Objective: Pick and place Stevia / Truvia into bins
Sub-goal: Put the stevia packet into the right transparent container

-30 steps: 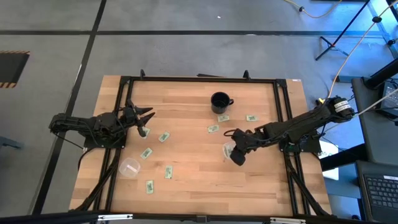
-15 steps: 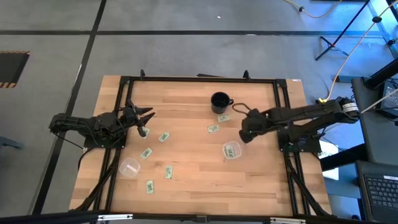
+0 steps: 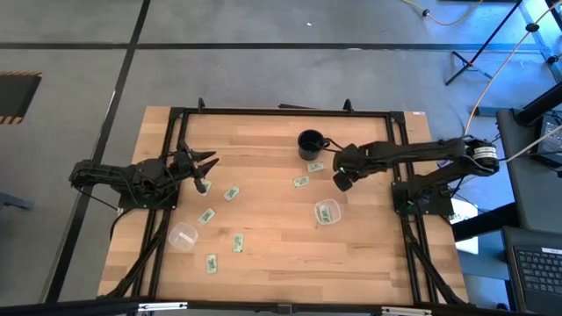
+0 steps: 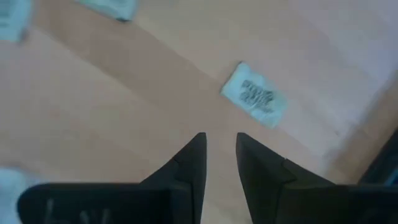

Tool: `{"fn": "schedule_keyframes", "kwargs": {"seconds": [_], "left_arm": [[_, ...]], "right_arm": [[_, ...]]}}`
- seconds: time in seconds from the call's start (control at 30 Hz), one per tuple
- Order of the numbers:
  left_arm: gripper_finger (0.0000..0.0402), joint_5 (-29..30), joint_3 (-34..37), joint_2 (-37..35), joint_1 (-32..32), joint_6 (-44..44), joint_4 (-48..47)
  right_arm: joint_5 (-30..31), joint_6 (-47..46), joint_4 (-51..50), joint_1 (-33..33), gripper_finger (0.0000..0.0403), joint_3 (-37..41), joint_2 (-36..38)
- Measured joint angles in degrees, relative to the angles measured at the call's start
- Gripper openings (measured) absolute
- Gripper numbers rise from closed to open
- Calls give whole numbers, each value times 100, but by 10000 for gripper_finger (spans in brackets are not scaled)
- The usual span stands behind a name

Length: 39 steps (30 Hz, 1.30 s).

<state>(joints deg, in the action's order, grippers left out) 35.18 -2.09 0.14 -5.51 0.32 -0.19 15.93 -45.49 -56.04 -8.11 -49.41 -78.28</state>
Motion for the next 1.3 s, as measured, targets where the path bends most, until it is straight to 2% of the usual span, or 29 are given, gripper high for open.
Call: {"fn": "schedule_keyframes", "kwargs": {"seconds": [0.53, 1.07, 1.3], "left_arm": [[116, -2, 0, 0, 2, 46, -2], [116, -2, 0, 0, 1, 48, -2], [116, -2, 0, 0, 0, 49, -2]], "right_arm": [[10, 541, 873, -828, 90, 7, -1238], [44, 548, 877, -947, 89, -20, -2031], [-65, 533, 914, -947, 53, -15, -2046]]}}
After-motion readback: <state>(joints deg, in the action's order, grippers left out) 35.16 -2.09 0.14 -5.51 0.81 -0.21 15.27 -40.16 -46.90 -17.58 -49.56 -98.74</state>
